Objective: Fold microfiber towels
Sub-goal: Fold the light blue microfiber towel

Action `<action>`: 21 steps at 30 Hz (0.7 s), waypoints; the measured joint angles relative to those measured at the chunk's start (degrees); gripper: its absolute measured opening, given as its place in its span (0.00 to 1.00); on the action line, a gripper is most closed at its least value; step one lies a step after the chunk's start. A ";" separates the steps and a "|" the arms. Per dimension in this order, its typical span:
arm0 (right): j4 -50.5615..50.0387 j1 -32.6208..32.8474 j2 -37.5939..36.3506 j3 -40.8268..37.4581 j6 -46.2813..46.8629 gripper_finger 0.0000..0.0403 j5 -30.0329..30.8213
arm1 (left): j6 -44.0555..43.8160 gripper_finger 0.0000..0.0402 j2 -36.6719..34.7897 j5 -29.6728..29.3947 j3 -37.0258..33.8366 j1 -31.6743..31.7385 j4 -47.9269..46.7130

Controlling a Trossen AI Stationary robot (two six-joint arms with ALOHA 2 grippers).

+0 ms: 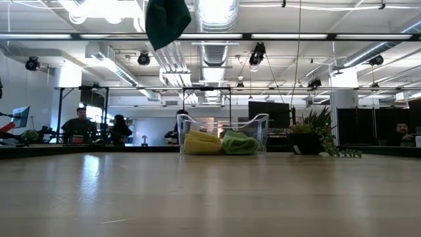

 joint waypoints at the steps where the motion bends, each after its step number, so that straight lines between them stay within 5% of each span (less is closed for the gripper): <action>1: -1.25 -0.29 0.97 1.05 -0.89 0.44 0.68 | 0.01 0.00 0.00 0.51 0.16 0.00 0.00; 10: -0.66 -1.40 5.43 6.81 -5.51 0.45 8.40 | -0.04 0.00 -0.62 2.47 0.32 -0.09 -0.02; 18: -0.51 -3.85 5.87 6.79 -5.51 0.45 8.29 | -0.10 0.00 -0.98 2.78 0.32 -0.13 -0.02; 21: -0.72 -4.60 6.12 6.79 -5.51 0.45 3.98 | -0.14 0.00 -0.96 2.80 0.32 -0.14 0.00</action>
